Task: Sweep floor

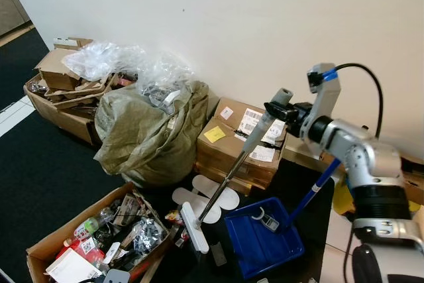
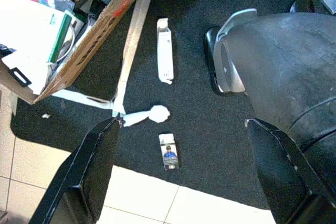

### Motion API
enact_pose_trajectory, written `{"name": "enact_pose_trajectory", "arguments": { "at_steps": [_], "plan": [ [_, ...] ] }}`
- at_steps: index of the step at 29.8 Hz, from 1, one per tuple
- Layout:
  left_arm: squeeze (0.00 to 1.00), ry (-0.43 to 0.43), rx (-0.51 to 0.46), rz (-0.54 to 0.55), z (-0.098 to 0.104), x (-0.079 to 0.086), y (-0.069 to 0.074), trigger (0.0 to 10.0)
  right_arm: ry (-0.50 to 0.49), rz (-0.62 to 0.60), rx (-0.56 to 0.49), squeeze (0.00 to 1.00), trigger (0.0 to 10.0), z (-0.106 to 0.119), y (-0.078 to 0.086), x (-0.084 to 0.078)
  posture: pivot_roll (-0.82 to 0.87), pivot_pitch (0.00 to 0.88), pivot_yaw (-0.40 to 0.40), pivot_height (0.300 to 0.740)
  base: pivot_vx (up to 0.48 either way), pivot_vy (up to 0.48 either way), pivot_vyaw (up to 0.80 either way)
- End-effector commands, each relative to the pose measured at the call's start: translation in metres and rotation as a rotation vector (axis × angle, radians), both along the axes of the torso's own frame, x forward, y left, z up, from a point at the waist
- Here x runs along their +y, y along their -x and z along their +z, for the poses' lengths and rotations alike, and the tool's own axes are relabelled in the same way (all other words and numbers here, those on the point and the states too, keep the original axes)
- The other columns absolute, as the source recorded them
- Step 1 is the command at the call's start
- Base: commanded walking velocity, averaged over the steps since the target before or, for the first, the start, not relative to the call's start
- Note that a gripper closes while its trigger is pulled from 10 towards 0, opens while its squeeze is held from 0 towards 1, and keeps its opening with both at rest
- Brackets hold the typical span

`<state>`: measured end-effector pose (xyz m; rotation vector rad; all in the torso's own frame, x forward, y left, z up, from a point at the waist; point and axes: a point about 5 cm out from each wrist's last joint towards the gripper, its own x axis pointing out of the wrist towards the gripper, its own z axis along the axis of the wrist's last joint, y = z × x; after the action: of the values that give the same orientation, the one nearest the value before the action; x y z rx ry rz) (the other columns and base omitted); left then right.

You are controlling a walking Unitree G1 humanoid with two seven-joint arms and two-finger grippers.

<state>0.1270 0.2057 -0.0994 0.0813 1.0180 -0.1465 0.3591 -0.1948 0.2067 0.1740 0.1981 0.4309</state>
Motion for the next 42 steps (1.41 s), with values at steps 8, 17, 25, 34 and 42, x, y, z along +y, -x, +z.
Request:
{"name": "enact_pose_trajectory", "arguments": {
  "at_steps": [8,17,25,34,42],
  "plan": [
    [0.0,0.01,0.049,0.001,-0.004,-0.002,0.011,10.0,-0.027,-0.124,0.102,0.0,10.0,-0.036,0.007,0.005,-0.03,0.147,0.046,0.74,0.0,0.0,0.0],
    [0.0,0.01,0.048,-0.004,-0.004,-0.001,0.011,10.0,0.006,-0.31,0.111,0.0,10.0,-0.082,0.017,0.004,-0.04,0.152,0.052,0.74,0.0,0.0,0.0],
    [0.0,0.01,0.049,-0.005,-0.004,-0.001,0.011,10.0,0.207,-0.305,0.075,0.0,10.0,-0.083,0.02,-0.004,-0.04,0.149,0.05,0.74,0.0,0.0,0.0],
    [0.0,0.01,0.047,-0.005,-0.004,-0.001,0.01,10.0,0.398,-0.323,0.036,0.0,10.0,-0.08,0.02,-0.018,-0.04,0.141,0.049,0.74,0.0,0.0,0.0],
    [0.0,0.011,0.047,-0.01,-0.004,-0.002,0.011,10.0,0.479,-0.39,-0.102,0.0,10.0,-0.049,0.014,-0.04,-0.05,0.131,0.047,0.74,0.0,0.0,0.0]
  ]
}}
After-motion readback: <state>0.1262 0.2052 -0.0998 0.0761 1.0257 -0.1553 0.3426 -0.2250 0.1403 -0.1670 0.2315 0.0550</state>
